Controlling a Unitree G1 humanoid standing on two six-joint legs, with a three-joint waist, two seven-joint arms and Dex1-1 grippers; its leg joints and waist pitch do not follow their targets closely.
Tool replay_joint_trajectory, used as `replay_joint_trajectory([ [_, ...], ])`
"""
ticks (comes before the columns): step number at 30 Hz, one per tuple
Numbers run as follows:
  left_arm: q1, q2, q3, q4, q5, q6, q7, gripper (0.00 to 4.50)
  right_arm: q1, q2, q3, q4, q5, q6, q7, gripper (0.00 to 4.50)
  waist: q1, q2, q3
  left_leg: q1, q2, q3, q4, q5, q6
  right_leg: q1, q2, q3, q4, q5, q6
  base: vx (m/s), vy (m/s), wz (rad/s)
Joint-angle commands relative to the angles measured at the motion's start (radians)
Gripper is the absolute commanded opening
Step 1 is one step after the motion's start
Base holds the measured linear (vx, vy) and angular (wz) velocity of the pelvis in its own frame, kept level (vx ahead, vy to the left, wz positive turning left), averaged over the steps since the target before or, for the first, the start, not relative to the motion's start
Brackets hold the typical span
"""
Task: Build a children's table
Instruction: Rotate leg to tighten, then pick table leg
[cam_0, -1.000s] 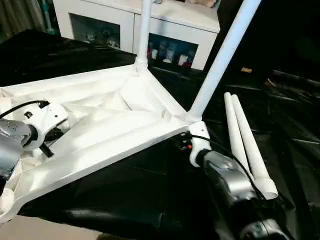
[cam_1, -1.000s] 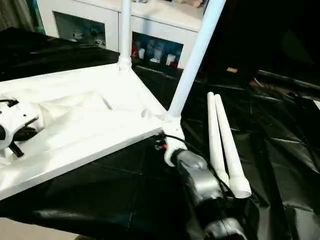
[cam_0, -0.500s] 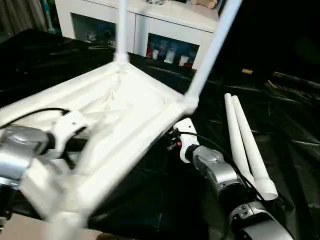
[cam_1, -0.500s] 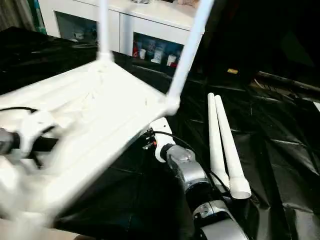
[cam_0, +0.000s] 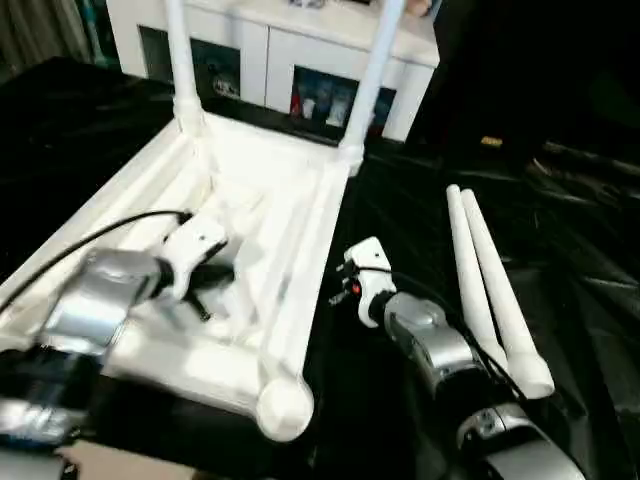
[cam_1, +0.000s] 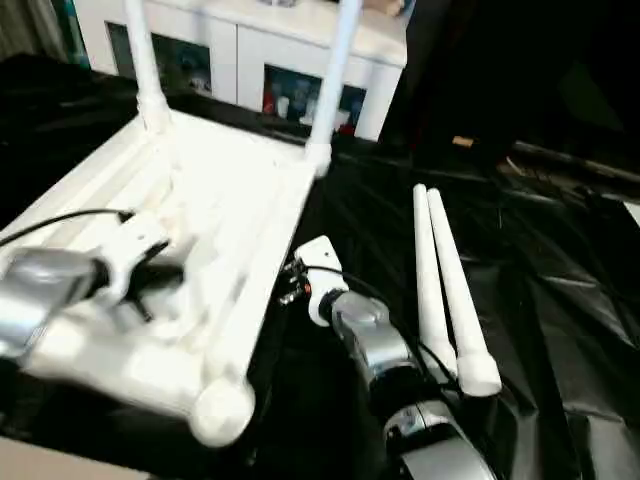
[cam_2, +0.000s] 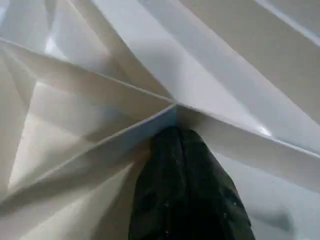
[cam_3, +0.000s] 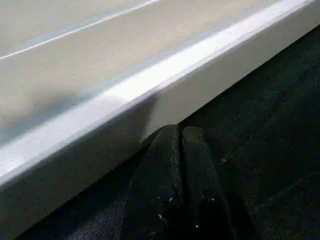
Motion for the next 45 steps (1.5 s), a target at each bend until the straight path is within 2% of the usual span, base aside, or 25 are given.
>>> replay_joint_trajectory([
  [1,-0.068,-0.056,0.009,-0.017,-0.029,-0.071,0.035,0.0,-0.004,-0.008,-0.004,-0.037,0.005,-0.02,0.009,0.06,0.0,0.038,-0.072,0.022,0.032,-0.005,-0.063,-0.103,-0.023,0.046,-0.076,0.045,-0.05,0.089,-0.214,0.0,0.0,0.0],
  [3,-0.085,-0.081,0.012,-0.001,-0.035,-0.082,0.054,0.0,-0.008,-0.026,-0.025,-0.053,0.015,-0.019,-0.001,0.06,0.004,0.039,-0.074,0.025,0.033,-0.003,-0.06,-0.093,-0.021,0.043,-0.076,0.043,-0.048,0.114,-0.219,0.0,0.0,0.0],
  [4,-0.092,-0.094,0.011,0.004,-0.036,-0.085,0.058,0.0,-0.005,-0.04,-0.037,-0.075,0.022,-0.016,0.006,0.06,0.002,0.037,-0.073,0.016,0.032,-0.005,-0.06,-0.079,-0.019,0.048,-0.075,0.042,-0.044,0.134,-0.221,0.0,0.0,0.0],
  [6,-0.101,-0.122,0.02,0.007,-0.051,-0.098,0.064,0.0,0.008,-0.071,-0.054,-0.138,0.032,-0.002,0.026,0.06,0.004,0.032,-0.073,0.014,0.03,-0.005,-0.057,-0.054,-0.01,0.052,-0.075,0.042,-0.043,0.169,-0.217,0.0,0.0,0.0],
  [10,-0.112,-0.148,0.037,0.009,-0.068,-0.113,0.079,0.0,0.038,-0.121,-0.064,-0.244,0.05,0.042,0.076,0.21,0.006,0.029,-0.069,0.013,0.032,-0.006,-0.059,-0.092,-0.002,0.054,-0.079,0.041,-0.05,0.117,-0.207,0.0,0.0,0.0],
  [11,-0.112,-0.16,0.069,-0.02,-0.105,-0.106,0.075,0.0,0.078,-0.164,-0.078,-0.353,0.09,0.118,0.125,0.21,0.001,0.03,-0.066,0.008,0.031,-0.008,-0.062,-0.105,-0.003,0.057,-0.077,0.042,-0.052,0.088,-0.2,0.0,0.0,0.0],
  [12,-0.108,-0.153,0.077,-0.046,-0.12,-0.097,0.061,0.2,0.1,-0.187,-0.083,-0.409,0.101,0.148,0.141,0.32,0.009,0.029,-0.07,0.016,0.036,-0.008,-0.057,-0.093,0.002,0.058,-0.08,0.043,-0.051,0.111,-0.197,0.0,0.0,0.0],
  [13,-0.102,-0.141,0.088,-0.079,-0.136,-0.072,0.045,0.32,0.126,-0.211,-0.086,-0.469,0.115,0.185,0.159,0.42,0.007,0.028,-0.071,0.013,0.035,-0.008,-0.056,-0.083,0.006,0.057,-0.079,0.043,-0.048,0.128,-0.201,0.0,0.0,0.0],
  [14,-0.093,-0.125,0.097,-0.113,-0.151,-0.046,0.024,0.41,0.151,-0.232,-0.087,-0.526,0.128,0.218,0.173,0.49,0.009,0.03,-0.069,0.014,0.032,-0.007,-0.057,-0.073,0.011,0.057,-0.075,0.041,-0.049,0.14,-0.202,0.0,0.0,0.0],
  [16,-0.072,-0.087,0.11,-0.179,-0.184,0.0,-0.024,0.52,0.196,-0.27,-0.091,-0.631,0.165,0.278,0.203,0.76,0.005,0.029,-0.065,0.012,0.031,-0.006,-0.06,-0.097,0.009,0.053,-0.074,0.04,-0.054,0.093,-0.201,0.0,0.0,0.0],
  [19,-0.03,-0.018,0.109,-0.272,-0.239,0.032,-0.126,0.77,0.252,-0.322,-0.093,-0.752,0.218,0.336,0.257,0.88,0.004,0.035,-0.06,0.015,0.037,-0.008,-0.065,-0.158,-0.001,0.047,-0.076,0.041,-0.06,-0.008,-0.196,0.0,0.0,0.0],
  [20,0.015,0.05,0.093,-0.35,-0.287,0.037,-0.228,0.82,0.289,-0.368,-0.085,-0.821,0.239,0.351,0.307,0.97,0.005,0.039,-0.057,0.018,0.035,-0.007,-0.066,-0.173,-0.003,0.042,-0.075,0.041,-0.066,-0.037,-0.193,0.0,0.0,0.0],
  [21,0.083,0.165,0.049,-0.455,-0.34,0.074,-0.362,0.86,0.341,-0.434,-0.071,-0.911,0.264,0.372,0.377,1.2,0.01,0.042,-0.055,0.016,0.041,-0.011,-0.07,-0.192,-0.012,0.048,-0.079,0.042,-0.064,-0.068,-0.18,0.0,0.0,0.0],
  [22,0.083,0.165,0.049,-0.455,-0.34,0.074,-0.362,0.97,0.341,-0.434,-0.071,-0.911,0.264,0.372,0.377,1.25,0.008,0.04,-0.055,0.017,0.041,-0.009,-0.07,-0.194,-0.01,0.045,-0.075,0.044,-0.064,-0.067,-0.177,0.0,0.0,0.0],
  [23,0.116,0.224,0.017,-0.5,-0.345,0.095,-0.411,0.97,0.366,-0.469,-0.063,-0.953,0.274,0.392,0.407,1.25,0.005,0.047,-0.05,0.021,0.038,-0.007,-0.073,-0.214,-0.01,0.037,-0.07,0.042,-0.07,-0.092,-0.177,0.0,0.0,0.0],
  [24,0.136,0.263,-0.011,-0.525,-0.335,0.105,-0.436,1.1,0.381,-0.491,-0.058,-0.976,0.278,0.406,0.425,1.27,0.007,0.048,-0.05,0.023,0.039,-0.006,-0.072,-0.22,-0.009,0.035,-0.07,0.043,-0.069,-0.098,-0.178,0.0,0.0,0.0],
  [26,0.167,0.32,-0.07,-0.55,-0.289,0.091,-0.465,1.19,0.399,-0.522,-0.047,-0.992,0.265,0.414,0.444,1.43,0.01,0.049,-0.041,0.023,0.04,-0.007,-0.078,-0.271,-0.016,0.029,-0.075,0.046,-0.081,-0.196,-0.163,0.0,0.0,0.0],
  [29,0.187,0.334,-0.114,-0.548,-0.243,0.072,-0.462,1.49,0.4,-0.535,-0.032,-0.996,0.23,0.421,0.425,1.7,0.014,0.056,-0.041,0.029,0.039,-0.01,-0.078,-0.322,-0.037,0.025,-0.082,0.047,-0.091,-0.304,-0.149,0.0,0.0,0.0],
  [31,0.187,0.309,-0.145,-0.517,-0.181,0.022,-0.414,1.64,0.389,-0.528,-0.026,-0.991,0.211,0.417,0.398,1.87,0.013,0.051,-0.04,0.025,0.041,-0.012,-0.08,-0.323,-0.045,0.026,-0.083,0.048,-0.094,-0.329,-0.136,0.0,0.0,0.0],
  [33,0.174,0.283,-0.167,-0.488,-0.138,-0.014,-0.359,1.79,0.383,-0.526,-0.021,-1.002,0.213,0.423,0.384,2.04,0.016,0.05,-0.045,0.026,0.04,-0.012,-0.077,-0.304,-0.047,0.027,-0.084,0.048,-0.092,-0.315,-0.13,0.0,0.0,0.0],
  [34,0.166,0.27,-0.178,-0.48,-0.125,-0.019,-0.331,1.89,0.384,-0.53,-0.014,-1.012,0.214,0.427,0.381,2.13,0.014,0.048,-0.045,0.021,0.04,-0.013,-0.077,-0.291,-0.044,0.031,-0.081,0.047,-0.09,-0.293,-0.131,0.0,0.0,0.0],
  [39,0.133,0.245,-0.247,-0.436,-0.042,-0.075,-0.274,2.32,0.402,-0.542,0.009,-1.021,0.18,0.415,0.378,2.55,0.018,0.052,-0.053,0.022,0.038,-0.012,-0.072,-0.252,-0.037,0.033,-0.078,0.046,-0.082,-0.205,-0.144,0.0,0.0,0.0],
  [41,0.132,0.244,-0.254,-0.426,-0.025,-0.089,-0.27,2.49,0.403,-0.542,0.011,-1.021,0.176,0.414,0.377,2.71,0.018,0.05,-0.054,0.02,0.036,-0.01,-0.071,-0.241,-0.034,0.034,-0.077,0.046,-0.08,-0.191,-0.141,0.0,0.0,0.0],
  [42,0.13,0.24,-0.256,-0.417,-0.015,-0.102,-0.267,2.58,0.404,-0.542,0.012,-1.022,0.171,0.412,0.373,2.82,0.02,0.056,-0.057,0.021,0.036,-0.011,-0.069,-0.223,-0.034,0.035,-0.077,0.046,-0.077,-0.166,-0.144,0.0,0.0,0.0],
  [45,0.113,0.203,-0.245,-0.396,-0.013,-0.134,-0.239,2.78,0.406,-0.543,0.008,-1.03,0.172,0.413,0.356,2.99,0.022,0.056,-0.057,0.022,0.036,-0.009,-0.068,-0.221,-0.035,0.035,-0.076,0.045,-0.076,-0.141,-0.154,0.0,0.0,0.0],
])
